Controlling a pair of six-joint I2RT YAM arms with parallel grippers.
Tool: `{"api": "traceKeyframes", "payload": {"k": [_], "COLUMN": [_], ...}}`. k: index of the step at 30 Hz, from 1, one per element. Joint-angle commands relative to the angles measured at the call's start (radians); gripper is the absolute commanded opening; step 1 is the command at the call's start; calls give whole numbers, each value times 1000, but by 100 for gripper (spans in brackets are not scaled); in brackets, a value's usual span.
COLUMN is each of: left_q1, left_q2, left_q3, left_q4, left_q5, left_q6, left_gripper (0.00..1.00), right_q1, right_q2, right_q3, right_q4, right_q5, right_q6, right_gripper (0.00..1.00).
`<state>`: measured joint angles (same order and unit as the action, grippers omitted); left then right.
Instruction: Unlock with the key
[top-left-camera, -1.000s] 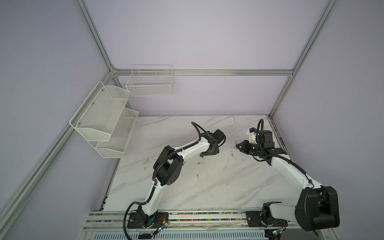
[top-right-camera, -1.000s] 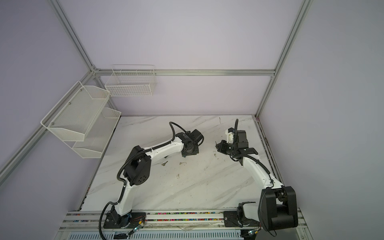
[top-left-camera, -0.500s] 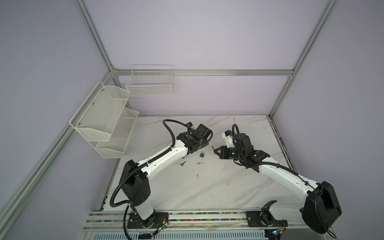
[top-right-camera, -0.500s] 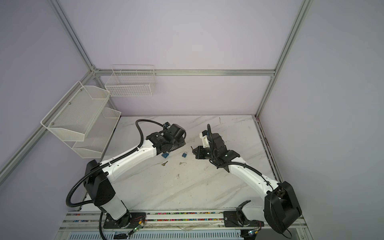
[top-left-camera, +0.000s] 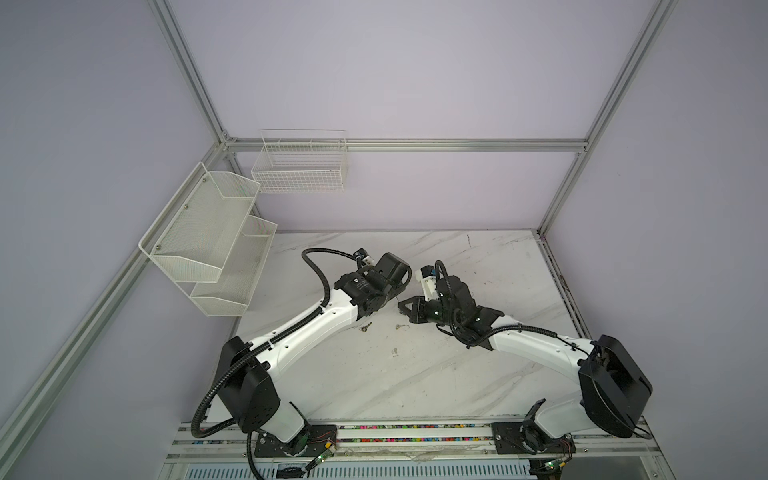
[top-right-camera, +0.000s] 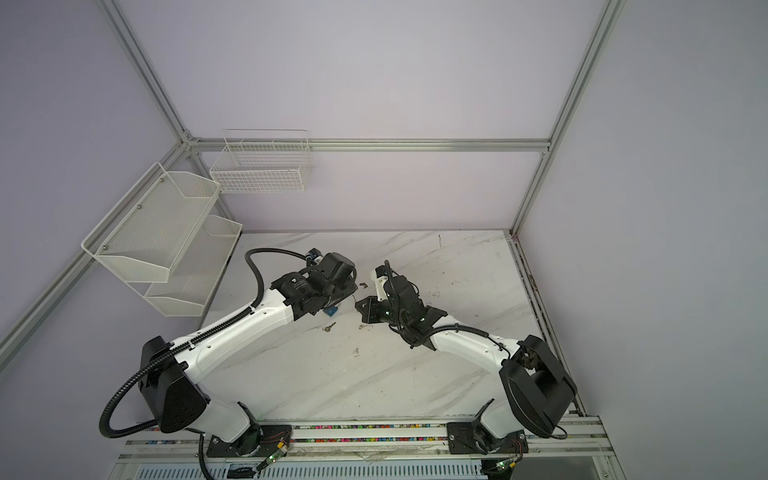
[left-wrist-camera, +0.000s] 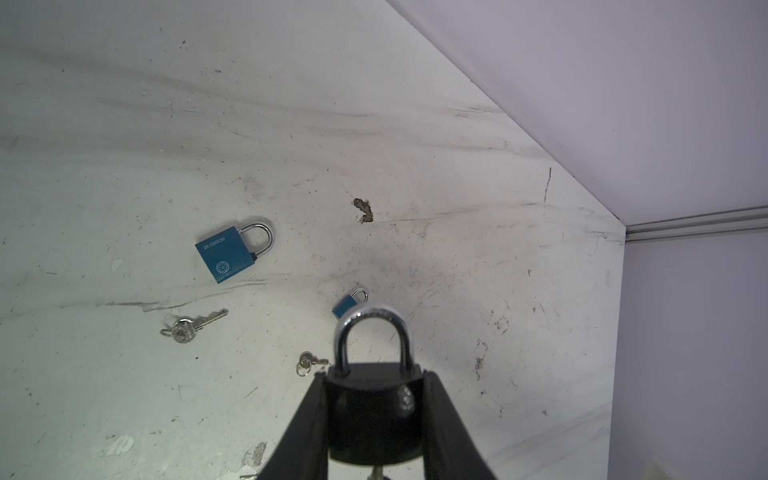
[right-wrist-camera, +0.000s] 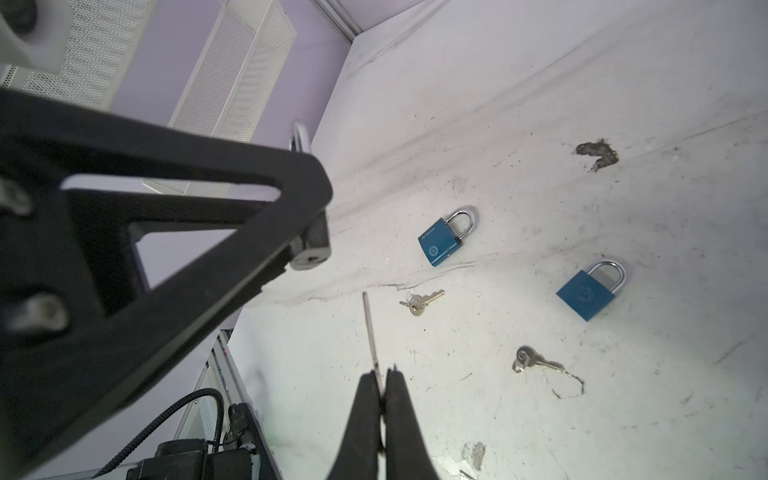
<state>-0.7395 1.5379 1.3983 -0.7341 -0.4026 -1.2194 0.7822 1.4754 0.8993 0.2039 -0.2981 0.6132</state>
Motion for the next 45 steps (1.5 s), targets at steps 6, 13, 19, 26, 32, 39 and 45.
{"api": "traceKeyframes", "payload": {"k": [6, 13, 19, 26, 32, 39, 45], "left_q1": [11, 11, 12, 11, 11, 11, 8], "left_q2": [-17, 1, 7, 11, 20, 14, -3], "left_q3": [-34, -21, -18, -11, -5, 3, 0], "left_q4": [42, 42, 44, 42, 42, 44, 44], "left_q5": [-14, 2, 11, 18, 29, 37, 55], "left_q6": [-21, -10, -1, 12, 23, 37, 53], "left_gripper": [4, 5, 5, 4, 4, 5, 4], "right_q1": [27, 32, 33, 34, 34, 32, 31], "right_q2": [0, -16, -10, -5, 3, 18, 45], "right_q3": [20, 16, 16, 18, 31, 43, 59], "right_q4": [108, 93, 116, 131, 118, 91, 89], "right_q5": [49, 88, 65, 65, 77, 84, 36], "right_q6": [36, 44, 60, 81, 86, 115, 134], "right_gripper": [0, 0, 0, 0, 0, 0, 0]}}
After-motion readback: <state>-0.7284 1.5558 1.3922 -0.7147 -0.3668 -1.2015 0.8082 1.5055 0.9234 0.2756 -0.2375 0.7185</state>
